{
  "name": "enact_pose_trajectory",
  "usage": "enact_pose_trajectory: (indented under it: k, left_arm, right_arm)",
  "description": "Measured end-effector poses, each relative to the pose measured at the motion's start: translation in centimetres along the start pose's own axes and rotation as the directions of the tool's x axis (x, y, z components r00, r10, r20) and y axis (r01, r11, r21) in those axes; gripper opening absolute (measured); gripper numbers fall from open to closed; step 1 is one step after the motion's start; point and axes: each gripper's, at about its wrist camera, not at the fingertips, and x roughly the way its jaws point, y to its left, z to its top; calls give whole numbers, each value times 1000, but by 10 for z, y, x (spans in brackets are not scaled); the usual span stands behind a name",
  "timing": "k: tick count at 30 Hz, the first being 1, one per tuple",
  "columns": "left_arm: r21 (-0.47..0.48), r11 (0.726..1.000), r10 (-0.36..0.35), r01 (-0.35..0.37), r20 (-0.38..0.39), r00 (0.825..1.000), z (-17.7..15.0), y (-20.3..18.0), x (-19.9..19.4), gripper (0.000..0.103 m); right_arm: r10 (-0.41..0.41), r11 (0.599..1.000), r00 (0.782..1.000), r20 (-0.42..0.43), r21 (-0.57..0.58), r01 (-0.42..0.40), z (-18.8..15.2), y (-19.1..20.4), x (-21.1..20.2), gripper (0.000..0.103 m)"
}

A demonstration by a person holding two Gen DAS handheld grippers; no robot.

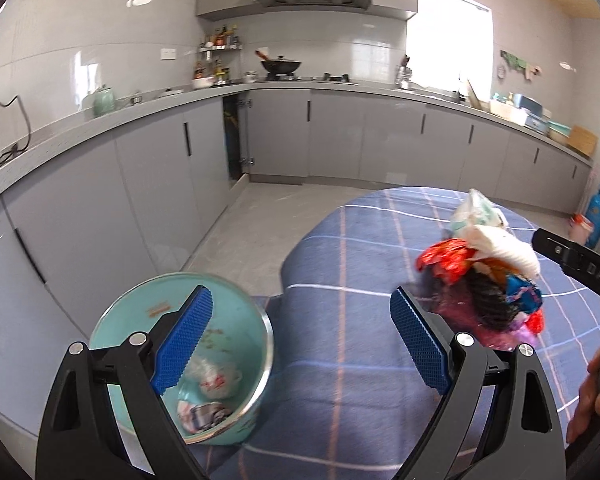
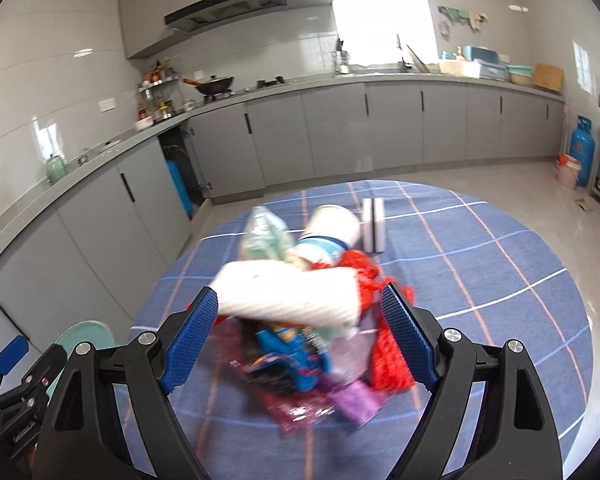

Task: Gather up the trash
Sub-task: 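Move the right tool back to the pile and grasp the white foam sleeve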

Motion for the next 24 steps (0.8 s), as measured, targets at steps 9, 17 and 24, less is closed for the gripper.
enact_pose_trajectory:
  k: [9, 17, 24]
  left_arm:
    - [43, 999, -26, 26, -10, 1000, 8, -34, 14, 89]
    - [55, 998, -20, 22, -40, 999, 7, -42, 27, 89]
    - [68, 997, -30, 33, -53, 998, 7, -50, 34, 89]
  right_arm:
    - [57, 994, 992, -114, 99, -45, 9, -27, 44, 87]
    - [86, 993, 981, -172, 93, -70, 1, -21, 62, 56]
    - [66, 995, 994, -93, 76, -59, 1, -26, 39, 37]
